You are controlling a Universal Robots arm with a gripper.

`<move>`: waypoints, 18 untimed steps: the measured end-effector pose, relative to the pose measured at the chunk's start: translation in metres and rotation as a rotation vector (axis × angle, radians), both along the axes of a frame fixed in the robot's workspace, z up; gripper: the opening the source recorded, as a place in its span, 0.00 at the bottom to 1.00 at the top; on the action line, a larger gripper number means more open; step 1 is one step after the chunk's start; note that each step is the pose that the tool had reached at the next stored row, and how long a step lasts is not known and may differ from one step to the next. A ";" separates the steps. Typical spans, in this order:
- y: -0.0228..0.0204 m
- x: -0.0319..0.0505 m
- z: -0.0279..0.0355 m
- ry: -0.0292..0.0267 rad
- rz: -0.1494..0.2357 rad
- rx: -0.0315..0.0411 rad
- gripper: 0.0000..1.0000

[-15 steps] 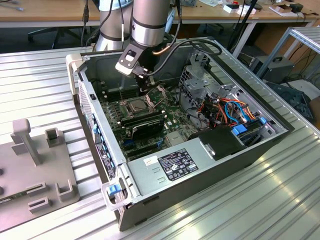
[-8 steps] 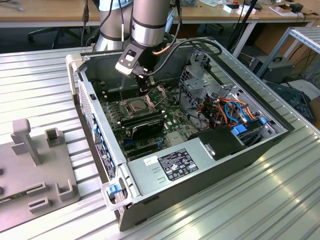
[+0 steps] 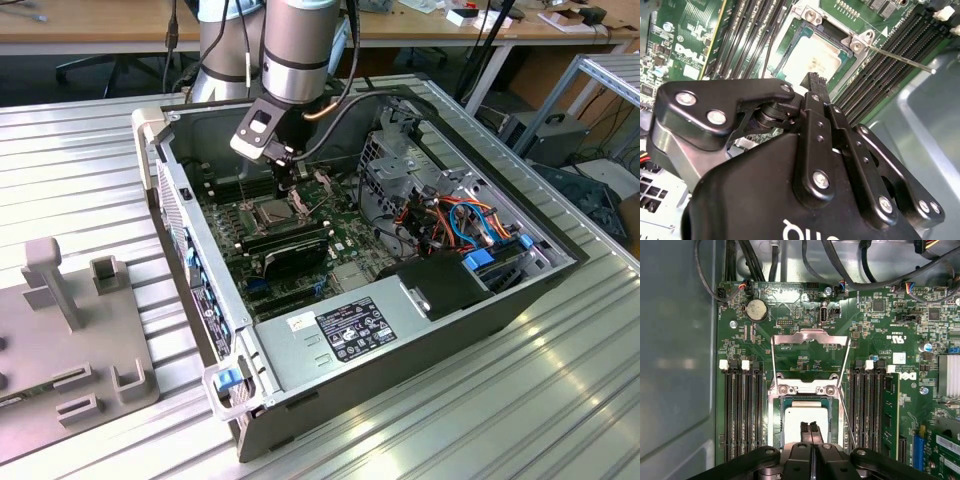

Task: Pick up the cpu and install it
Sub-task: 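Place the cpu into insertion slot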

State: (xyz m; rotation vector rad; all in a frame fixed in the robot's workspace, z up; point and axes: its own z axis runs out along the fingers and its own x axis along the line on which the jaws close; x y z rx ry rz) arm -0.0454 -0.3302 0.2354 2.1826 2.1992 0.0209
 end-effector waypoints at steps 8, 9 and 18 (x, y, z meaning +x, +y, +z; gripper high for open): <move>-0.0042 -0.0003 -0.0122 0.0001 0.000 -0.0009 0.11; -0.0043 -0.0003 -0.0143 0.0000 0.000 -0.0008 0.11; -0.0037 -0.0022 -0.0242 0.0001 0.000 0.0000 0.11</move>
